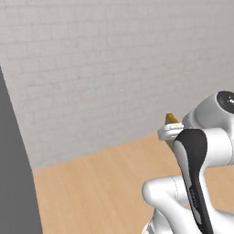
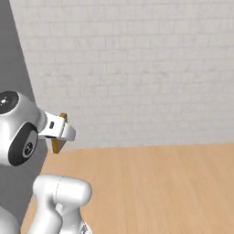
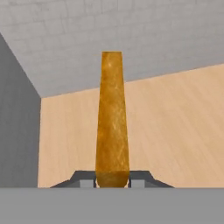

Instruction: Start the toaster. Once the lever pops up, take the bread to the plate on the dining counter.

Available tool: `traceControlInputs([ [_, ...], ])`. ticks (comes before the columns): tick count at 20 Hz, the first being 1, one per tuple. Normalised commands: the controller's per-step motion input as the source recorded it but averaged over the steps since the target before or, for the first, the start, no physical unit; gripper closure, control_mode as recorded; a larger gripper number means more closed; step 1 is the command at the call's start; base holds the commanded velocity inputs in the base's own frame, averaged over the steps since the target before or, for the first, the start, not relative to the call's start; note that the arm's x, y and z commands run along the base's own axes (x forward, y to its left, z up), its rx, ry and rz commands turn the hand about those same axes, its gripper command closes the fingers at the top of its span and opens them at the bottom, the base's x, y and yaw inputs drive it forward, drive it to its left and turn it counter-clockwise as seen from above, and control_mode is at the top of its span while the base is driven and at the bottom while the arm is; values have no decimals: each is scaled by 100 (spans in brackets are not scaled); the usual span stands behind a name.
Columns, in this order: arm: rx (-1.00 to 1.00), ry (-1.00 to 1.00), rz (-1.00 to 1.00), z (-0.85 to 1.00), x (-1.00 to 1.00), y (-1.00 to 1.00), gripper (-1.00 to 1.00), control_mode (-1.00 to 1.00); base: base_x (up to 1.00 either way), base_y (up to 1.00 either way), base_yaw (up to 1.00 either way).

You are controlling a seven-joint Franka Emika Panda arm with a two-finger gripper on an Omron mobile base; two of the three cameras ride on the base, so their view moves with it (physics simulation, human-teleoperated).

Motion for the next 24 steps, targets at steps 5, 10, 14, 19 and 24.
traceControlInputs([
  [5,0,0,0,0,0,0,100,100,61,45,-72],
  [10,0,0,0,0,0,0,100,100,46,48,-78],
  [14,0,0,0,0,0,0,100,100,42,49,-80],
  [19,0,0,0,0,0,0,100,100,47,49,-78],
  [24,0,0,0,0,0,0,100,100,77,56,-66],
])
